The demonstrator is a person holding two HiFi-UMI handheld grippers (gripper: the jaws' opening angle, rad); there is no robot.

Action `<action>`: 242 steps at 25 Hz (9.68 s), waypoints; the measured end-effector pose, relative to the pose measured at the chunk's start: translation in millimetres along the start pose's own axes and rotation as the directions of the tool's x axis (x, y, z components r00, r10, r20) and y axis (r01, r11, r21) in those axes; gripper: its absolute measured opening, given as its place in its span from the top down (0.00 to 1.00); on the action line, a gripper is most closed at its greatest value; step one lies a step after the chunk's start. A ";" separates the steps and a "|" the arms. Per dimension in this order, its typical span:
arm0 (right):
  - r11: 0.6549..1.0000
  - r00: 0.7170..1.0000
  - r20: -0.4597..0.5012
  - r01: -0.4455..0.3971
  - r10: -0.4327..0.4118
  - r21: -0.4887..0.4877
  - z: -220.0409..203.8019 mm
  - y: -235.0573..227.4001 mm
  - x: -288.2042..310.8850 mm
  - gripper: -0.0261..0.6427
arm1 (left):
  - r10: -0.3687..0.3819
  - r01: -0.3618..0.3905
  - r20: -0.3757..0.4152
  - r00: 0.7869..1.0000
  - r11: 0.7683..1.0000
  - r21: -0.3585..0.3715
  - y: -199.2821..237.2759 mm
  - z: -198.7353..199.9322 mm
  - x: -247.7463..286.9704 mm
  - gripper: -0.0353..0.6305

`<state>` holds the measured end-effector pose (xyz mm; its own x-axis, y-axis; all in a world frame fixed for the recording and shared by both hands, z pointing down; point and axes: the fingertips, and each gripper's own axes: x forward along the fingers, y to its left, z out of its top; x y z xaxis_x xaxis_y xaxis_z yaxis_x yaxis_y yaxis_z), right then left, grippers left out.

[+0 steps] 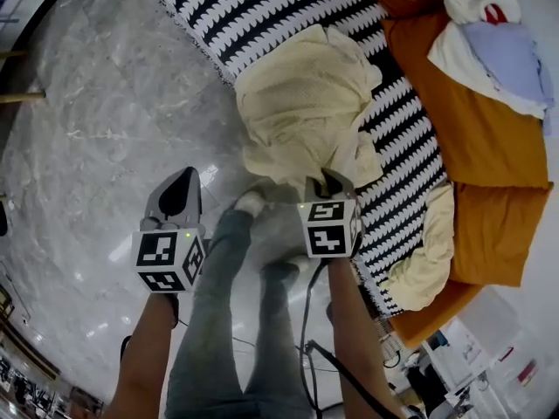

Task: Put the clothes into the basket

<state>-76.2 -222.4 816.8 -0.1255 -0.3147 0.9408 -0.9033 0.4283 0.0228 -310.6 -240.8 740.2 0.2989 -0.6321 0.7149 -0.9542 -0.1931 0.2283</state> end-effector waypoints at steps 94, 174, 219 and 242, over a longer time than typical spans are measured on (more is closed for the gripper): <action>-0.159 0.415 -0.315 0.368 -0.854 0.916 -487.3 -52.7 -781.9 0.88 | -0.860 0.818 -0.500 0.097 -0.217 0.533 -794.9 -50.9 -470.5 0.96; -0.516 0.701 -0.481 0.186 -0.526 0.836 -944.0 -57.4 -571.1 0.80 | -0.565 0.805 -0.774 0.285 -0.297 0.514 -954.2 -438.5 -378.1 0.96; -0.142 0.677 -0.287 0.263 -0.677 0.954 -708.5 -186.6 -599.9 0.71 | -0.704 0.770 -0.514 0.490 0.073 0.634 -852.6 -187.3 -323.1 0.96; 0.480 0.723 0.143 0.284 -0.676 0.830 -375.4 -291.8 -605.1 0.71 | -0.663 0.566 -0.052 0.747 0.593 0.573 -673.2 75.0 -260.7 0.96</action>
<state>417.4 161.1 367.8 0.4611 -0.6385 0.6162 -0.8097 -0.5868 -0.0022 253.4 -2.3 350.5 0.8560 -0.3052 0.4173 -0.4002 -0.9021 0.1612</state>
